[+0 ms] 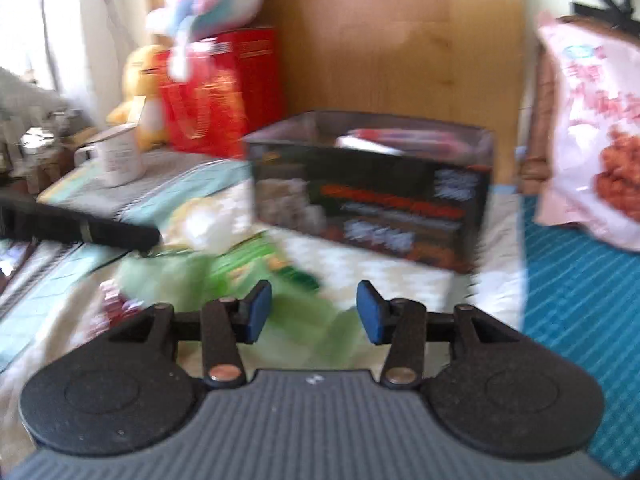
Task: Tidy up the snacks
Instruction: 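Move the left gripper to the light green wrapped pastry and grasp it, then lower the green pastry into the tin and open the left gripper, then grasp the yellow-lidded jelly cup with the left gripper, then lower the jelly cup into the tin and open the left gripper, then move the left gripper to the green biscuit packet and grasp it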
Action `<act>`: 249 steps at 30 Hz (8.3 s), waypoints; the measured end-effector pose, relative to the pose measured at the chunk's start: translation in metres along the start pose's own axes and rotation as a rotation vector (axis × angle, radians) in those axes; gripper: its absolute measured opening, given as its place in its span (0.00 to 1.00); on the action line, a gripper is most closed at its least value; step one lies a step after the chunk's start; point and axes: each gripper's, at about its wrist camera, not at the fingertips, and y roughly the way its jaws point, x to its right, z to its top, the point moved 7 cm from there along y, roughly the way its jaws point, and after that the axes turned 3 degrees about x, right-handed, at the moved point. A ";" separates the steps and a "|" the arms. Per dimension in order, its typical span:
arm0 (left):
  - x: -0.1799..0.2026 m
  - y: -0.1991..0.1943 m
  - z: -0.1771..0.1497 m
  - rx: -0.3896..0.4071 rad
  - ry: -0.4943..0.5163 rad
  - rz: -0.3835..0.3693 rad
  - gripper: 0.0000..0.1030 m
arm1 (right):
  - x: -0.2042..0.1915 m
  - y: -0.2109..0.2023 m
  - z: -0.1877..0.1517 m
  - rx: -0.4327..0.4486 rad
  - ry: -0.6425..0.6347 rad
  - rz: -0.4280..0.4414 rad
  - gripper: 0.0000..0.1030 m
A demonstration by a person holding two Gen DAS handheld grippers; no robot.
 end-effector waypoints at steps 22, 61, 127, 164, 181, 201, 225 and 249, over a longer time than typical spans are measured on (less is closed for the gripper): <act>0.022 -0.037 -0.086 -0.083 -0.043 -0.080 0.34 | -0.062 -0.058 -0.056 0.060 -0.161 -0.061 0.76; 0.073 -0.015 -0.081 -0.156 0.044 -0.200 0.39 | -0.047 -0.124 -0.088 0.082 -0.067 0.020 0.39; 0.079 -0.019 -0.096 -0.130 0.120 -0.123 0.31 | -0.074 -0.104 -0.101 -0.012 -0.214 -0.011 0.37; 0.067 0.046 0.096 0.121 0.160 -0.099 0.36 | -0.001 -0.030 0.057 0.229 -0.198 -0.147 0.41; 0.006 0.087 0.129 0.131 0.064 -0.024 0.34 | 0.029 -0.002 0.076 0.294 -0.168 -0.164 0.48; -0.006 0.095 0.028 -0.176 0.000 0.038 0.28 | -0.018 0.006 -0.017 -0.062 -0.116 -0.061 0.42; 0.076 -0.004 -0.088 -0.242 0.111 -0.097 0.41 | -0.056 -0.110 -0.100 -0.035 -0.126 -0.044 0.41; 0.100 -0.009 -0.016 -0.124 0.147 -0.140 0.30 | -0.042 -0.126 -0.035 0.031 -0.202 -0.059 0.28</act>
